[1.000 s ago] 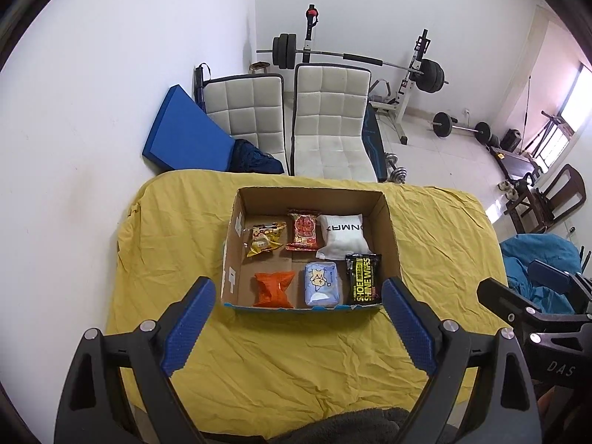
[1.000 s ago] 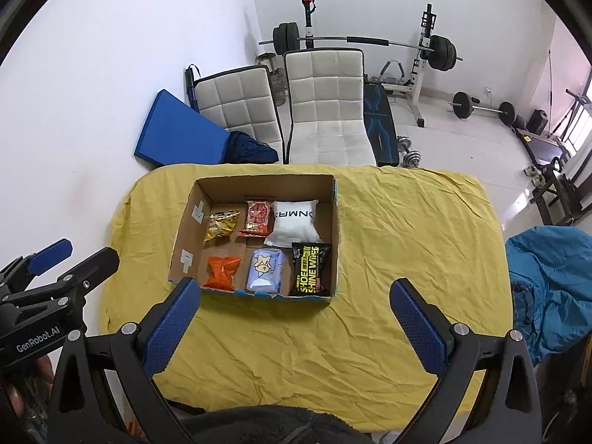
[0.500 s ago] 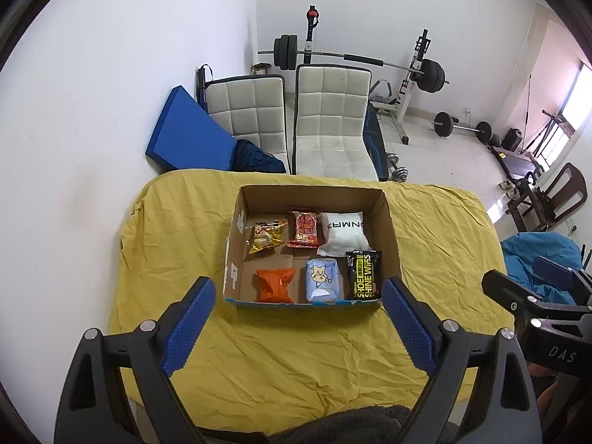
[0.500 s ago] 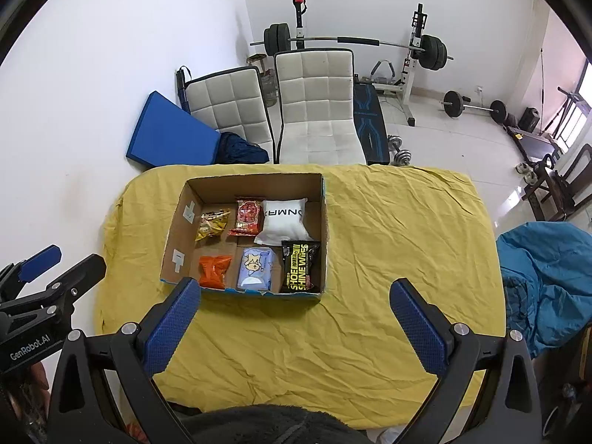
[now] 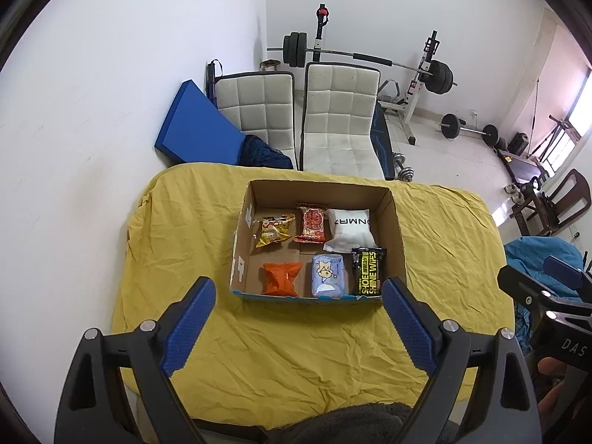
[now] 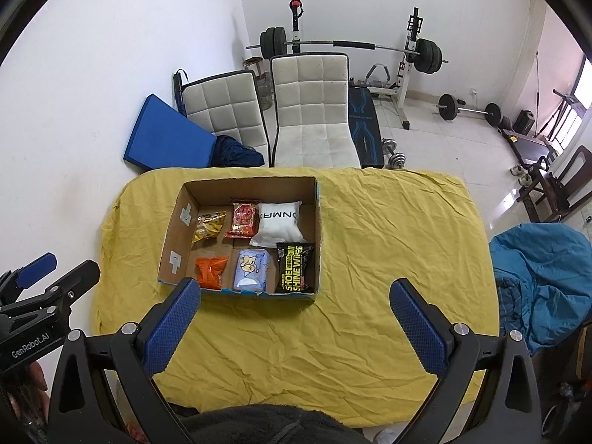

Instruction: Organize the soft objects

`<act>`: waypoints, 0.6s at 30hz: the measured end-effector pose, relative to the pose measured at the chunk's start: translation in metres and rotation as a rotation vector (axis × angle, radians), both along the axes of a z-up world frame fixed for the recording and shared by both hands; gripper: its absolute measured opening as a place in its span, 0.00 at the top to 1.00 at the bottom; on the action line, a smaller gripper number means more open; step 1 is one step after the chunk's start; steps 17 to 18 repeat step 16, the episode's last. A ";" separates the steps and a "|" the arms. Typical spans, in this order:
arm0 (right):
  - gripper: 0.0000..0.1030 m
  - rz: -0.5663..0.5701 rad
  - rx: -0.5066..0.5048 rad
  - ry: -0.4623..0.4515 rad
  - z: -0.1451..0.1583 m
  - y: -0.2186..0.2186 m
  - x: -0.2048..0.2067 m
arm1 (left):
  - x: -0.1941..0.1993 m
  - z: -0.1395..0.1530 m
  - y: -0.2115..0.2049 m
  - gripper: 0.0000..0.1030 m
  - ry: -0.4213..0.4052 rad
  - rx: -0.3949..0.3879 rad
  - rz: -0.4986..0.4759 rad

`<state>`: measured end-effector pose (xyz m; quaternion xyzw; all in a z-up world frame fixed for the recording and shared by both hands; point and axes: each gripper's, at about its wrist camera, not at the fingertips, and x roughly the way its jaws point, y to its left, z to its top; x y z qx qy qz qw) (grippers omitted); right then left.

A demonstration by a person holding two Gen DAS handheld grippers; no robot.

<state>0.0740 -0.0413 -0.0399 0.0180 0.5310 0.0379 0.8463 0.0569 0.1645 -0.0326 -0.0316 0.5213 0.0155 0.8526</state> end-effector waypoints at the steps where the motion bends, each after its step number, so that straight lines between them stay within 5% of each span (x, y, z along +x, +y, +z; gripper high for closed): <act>1: 0.00 -0.002 0.000 0.000 0.001 0.000 0.000 | 0.000 0.000 0.000 0.10 0.001 -0.002 0.002; 18: 0.00 -0.005 0.002 0.008 0.002 -0.001 0.000 | 0.000 0.002 -0.001 0.10 -0.014 -0.011 -0.004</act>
